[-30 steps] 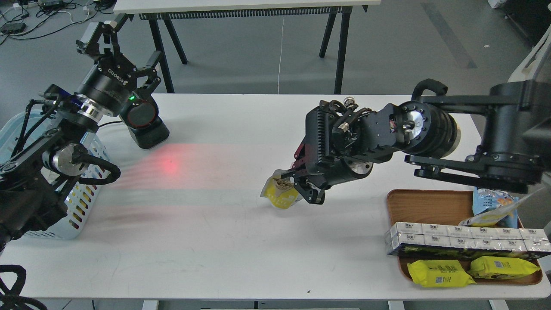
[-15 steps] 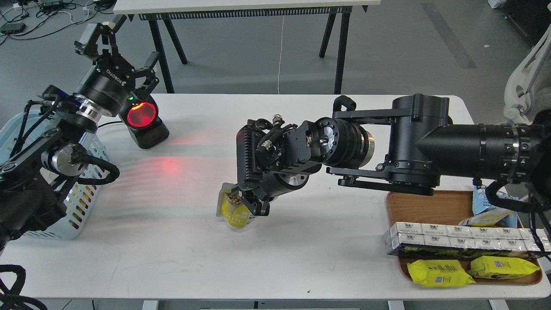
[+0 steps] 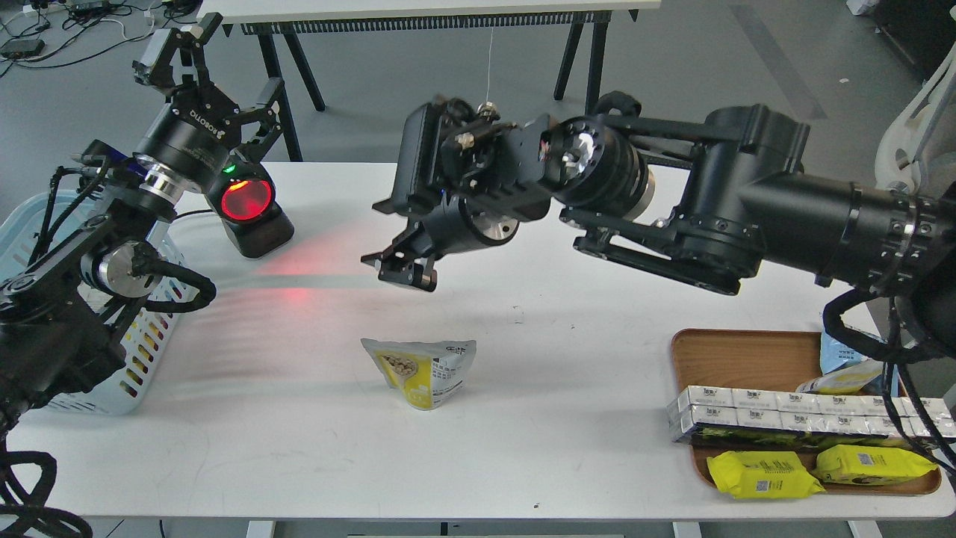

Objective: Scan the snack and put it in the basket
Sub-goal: 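Withdraw the right gripper upward away from the packet, then reach the left gripper down and grasp the yellow packet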

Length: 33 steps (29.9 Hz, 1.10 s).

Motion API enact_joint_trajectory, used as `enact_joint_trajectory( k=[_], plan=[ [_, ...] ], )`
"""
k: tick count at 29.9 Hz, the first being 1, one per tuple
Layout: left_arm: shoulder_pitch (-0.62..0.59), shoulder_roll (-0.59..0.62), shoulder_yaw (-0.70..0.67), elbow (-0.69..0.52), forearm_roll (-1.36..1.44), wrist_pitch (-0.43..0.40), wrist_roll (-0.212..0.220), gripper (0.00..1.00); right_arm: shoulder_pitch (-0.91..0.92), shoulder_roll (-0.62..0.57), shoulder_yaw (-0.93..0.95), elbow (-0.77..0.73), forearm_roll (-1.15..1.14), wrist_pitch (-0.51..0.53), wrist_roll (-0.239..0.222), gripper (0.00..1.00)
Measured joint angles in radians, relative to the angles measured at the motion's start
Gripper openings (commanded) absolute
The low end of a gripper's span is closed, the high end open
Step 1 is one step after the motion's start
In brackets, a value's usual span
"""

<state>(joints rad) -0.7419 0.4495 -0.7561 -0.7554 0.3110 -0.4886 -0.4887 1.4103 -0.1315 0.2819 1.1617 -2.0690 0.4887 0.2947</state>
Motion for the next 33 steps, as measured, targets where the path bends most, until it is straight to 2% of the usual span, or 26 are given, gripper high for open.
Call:
enact_joint_trajectory(
  k=[6,10,14,18,20,23,28,33],
  plan=[
    [-0.013,0.008,-0.047,-0.042,0.000,0.000,0.000,1.00,-0.030,-0.151,0.185,-0.125,0.262,0.000,-0.017,1.00],
    [-0.029,0.009,-0.137,-0.073,-0.007,0.000,0.000,1.00,-0.091,-0.264,0.311,-0.188,0.451,0.000,-0.017,1.00],
    [-0.086,-0.004,-0.213,-0.114,-0.030,0.000,0.000,1.00,-0.165,-0.388,0.365,-0.250,0.688,0.000,-0.017,1.00],
    [-0.182,0.009,-0.192,-0.145,-0.067,0.000,0.000,1.00,-0.243,-0.501,0.370,-0.278,0.975,0.000,-0.017,1.00],
    [-0.246,0.041,-0.108,-0.151,-0.069,0.000,0.000,1.00,-0.286,-0.543,0.371,-0.287,1.116,0.000,-0.017,1.00],
    [-0.388,0.102,0.123,-0.157,-0.069,0.000,0.000,1.00,-0.359,-0.577,0.372,-0.309,1.340,0.000,-0.017,1.00],
    [-0.637,0.211,0.517,-0.207,-0.017,0.000,0.000,1.00,-0.487,-0.580,0.372,-0.360,1.725,0.000,-0.017,1.00],
    [-0.906,0.251,0.869,-0.319,0.135,0.000,0.000,0.99,-0.586,-0.558,0.374,-0.385,2.092,0.000,-0.017,1.00]
  ],
)
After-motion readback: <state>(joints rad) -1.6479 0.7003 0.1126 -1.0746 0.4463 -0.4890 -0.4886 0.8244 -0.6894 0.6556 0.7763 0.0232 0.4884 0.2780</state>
